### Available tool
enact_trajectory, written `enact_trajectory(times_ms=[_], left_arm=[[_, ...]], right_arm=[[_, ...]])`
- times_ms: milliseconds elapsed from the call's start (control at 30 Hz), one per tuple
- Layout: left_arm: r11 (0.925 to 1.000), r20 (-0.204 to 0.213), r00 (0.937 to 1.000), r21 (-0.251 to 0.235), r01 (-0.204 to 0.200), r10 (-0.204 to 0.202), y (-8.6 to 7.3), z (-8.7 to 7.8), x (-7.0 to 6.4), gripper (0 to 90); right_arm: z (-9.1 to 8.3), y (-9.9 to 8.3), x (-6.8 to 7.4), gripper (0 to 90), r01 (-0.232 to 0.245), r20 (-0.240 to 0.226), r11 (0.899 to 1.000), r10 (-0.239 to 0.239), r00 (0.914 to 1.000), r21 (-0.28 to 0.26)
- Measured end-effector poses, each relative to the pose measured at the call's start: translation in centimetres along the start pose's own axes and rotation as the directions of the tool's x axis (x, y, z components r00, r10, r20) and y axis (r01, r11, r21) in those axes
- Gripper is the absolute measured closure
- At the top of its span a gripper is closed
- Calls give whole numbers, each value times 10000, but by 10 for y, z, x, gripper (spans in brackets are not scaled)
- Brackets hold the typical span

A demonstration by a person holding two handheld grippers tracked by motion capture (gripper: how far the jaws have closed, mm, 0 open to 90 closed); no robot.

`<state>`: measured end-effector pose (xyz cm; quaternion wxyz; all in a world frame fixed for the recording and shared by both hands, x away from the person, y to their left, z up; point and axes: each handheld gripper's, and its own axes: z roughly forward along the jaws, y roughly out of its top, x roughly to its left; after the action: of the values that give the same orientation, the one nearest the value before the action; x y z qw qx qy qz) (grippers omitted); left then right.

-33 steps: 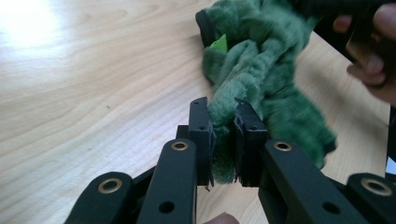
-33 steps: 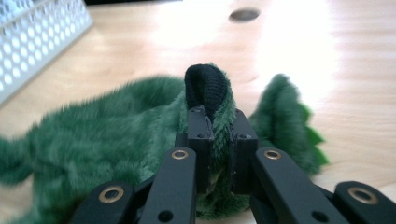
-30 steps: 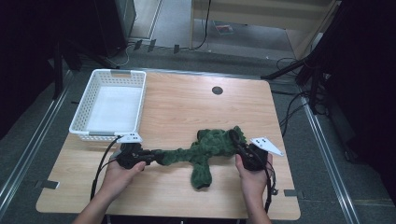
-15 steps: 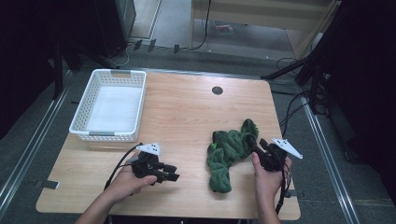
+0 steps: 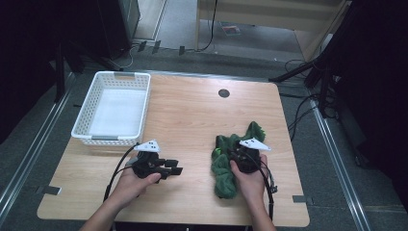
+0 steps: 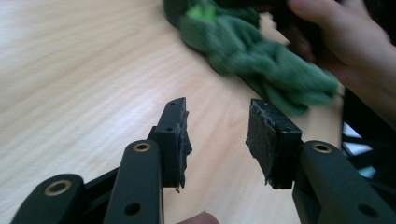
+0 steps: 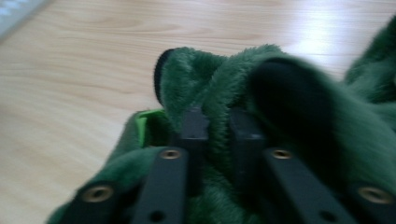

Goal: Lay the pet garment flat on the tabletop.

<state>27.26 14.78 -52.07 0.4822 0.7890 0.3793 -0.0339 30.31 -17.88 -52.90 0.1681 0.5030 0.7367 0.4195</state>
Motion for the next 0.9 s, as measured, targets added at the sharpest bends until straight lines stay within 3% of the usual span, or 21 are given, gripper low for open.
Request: enact_trajectory(times_ms=[33,100,200,267,300,367,400,433,467,533,567,600,633,667,700,733,767,800,833,900], left_arm=[[9999,-438,9990,-103,89,-93,0,0,1,540],[9998,-549,9984,-153,86,-94,0,1,1,520],[9999,-1106,9938,-65,89,-95,-1,4,0,464],[9998,-1562,9876,-75,168,-178,-2,5,1,413],[9998,-1562,9876,-75,168,-178,-2,5,1,384],[9993,-1880,9815,-56,360,-364,-3,7,4,348],[9991,-1982,9793,-22,414,-410,-3,8,4,332],[9991,-2076,9773,34,434,-418,-4,11,5,322],[9991,-2076,9773,34,434,-418,-4,11,5,322],[9992,-2088,9774,143,365,-327,-5,18,4,349],[9995,-2063,9783,197,248,-202,-5,20,3,401],[9997,-2095,9778,204,135,-90,-5,22,1,470],[9997,-2053,9787,226,11,36,-5,22,0,565],[9997,-2053,9787,226,11,36,-5,22,0,687],[9999,-1814,9834,147,-68,94,-5,22,0,744],[9999,-1814,9834,147,-68,94,-5,22,0,795],[9999,-1579,9874,137,-71,92,-4,20,1,821],[9999,-1579,9874,137,-71,92,-4,20,1,831],[9998,-1498,9885,89,-196,208,-4,18,1,835],[9998,-1424,9896,19,-180,181,-4,13,3,843]], right_arm=[[3,-3,11,833,96,-974,9999,-83,9952,133],[6,-9,29,830,500,-1658,9981,-436,9852,349],[9,-14,57,784,1134,-2361,9927,-1004,9665,421],[8,-13,71,651,1323,-2983,9908,-1174,9472,300],[5,-11,75,591,1357,-3286,9906,-1219,9366,194],[-6,-3,76,536,1383,-3980,9898,-1401,9066,-333],[-14,1,74,511,1314,-4057,9886,-1498,9016,-729],[-22,6,69,497,1174,-3953,9868,-1525,9058,-1117],[-30,10,63,486,975,-3696,9844,-1459,9177,-1464],[-40,14,46,455,414,-2667,9799,-937,9592,-1952],[-40,15,38,414,93,-2266,9809,-541,9725,-1944],[-37,13,30,372,-202,-2159,9847,-179,9763,-1731],[-31,11,26,367,-330,-2177,9901,24,9760,-1367],[-31,11,26,367,-330,-2177,9901,24,9760,-1367],[-16,5,27,367,109,-2571,9993,-199,9662,-363],[-8,2,32,384,474,-2749,9986,-392,9607,234],[-2,-1,37,471,919,-2866,9940,-714,9554,588],[-2,-1,37,471,919,-2866,9940,-714,9554,588],[3,-5,46,701,1790,-2315,9825,-1626,9591,515],[0,-1,47,772,1805,-2315,9834,-1709,9577,208]])
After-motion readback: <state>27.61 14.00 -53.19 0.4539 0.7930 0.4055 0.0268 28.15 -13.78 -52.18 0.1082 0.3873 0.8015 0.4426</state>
